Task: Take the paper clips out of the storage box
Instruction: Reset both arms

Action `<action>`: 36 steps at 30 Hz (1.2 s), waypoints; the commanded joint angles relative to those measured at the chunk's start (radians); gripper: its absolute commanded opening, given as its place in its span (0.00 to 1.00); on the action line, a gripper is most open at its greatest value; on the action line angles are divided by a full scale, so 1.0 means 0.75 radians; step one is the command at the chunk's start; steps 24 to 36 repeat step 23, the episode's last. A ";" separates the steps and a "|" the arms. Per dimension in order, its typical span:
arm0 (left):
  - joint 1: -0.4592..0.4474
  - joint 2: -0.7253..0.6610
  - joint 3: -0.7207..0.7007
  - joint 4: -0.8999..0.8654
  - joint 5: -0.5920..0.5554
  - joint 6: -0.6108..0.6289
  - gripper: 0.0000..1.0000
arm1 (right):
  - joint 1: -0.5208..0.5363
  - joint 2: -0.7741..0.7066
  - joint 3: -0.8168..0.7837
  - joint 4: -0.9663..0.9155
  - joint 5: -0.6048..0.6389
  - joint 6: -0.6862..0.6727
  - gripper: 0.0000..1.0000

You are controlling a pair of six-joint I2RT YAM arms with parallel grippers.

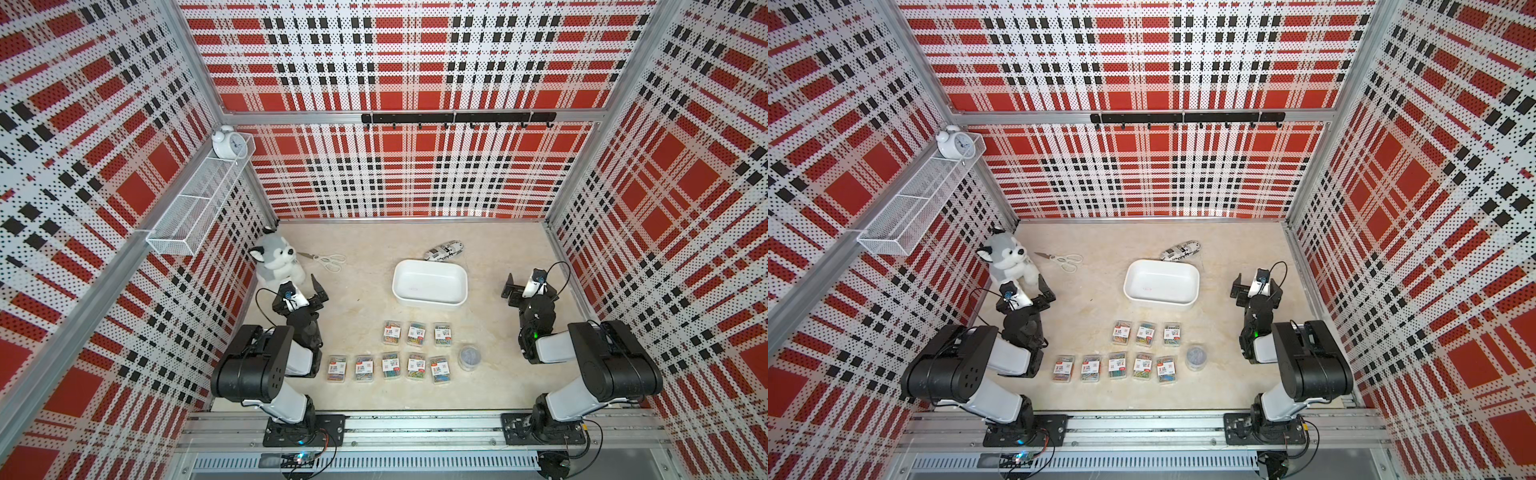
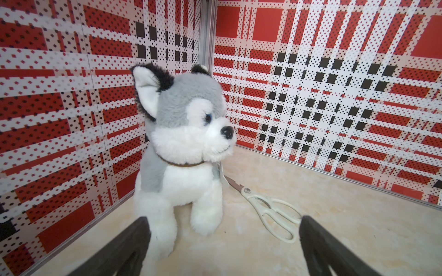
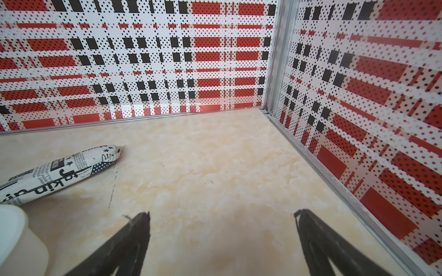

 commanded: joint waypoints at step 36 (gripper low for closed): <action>-0.018 0.009 0.036 -0.039 0.006 0.028 0.98 | 0.006 0.015 0.001 0.016 -0.007 -0.011 1.00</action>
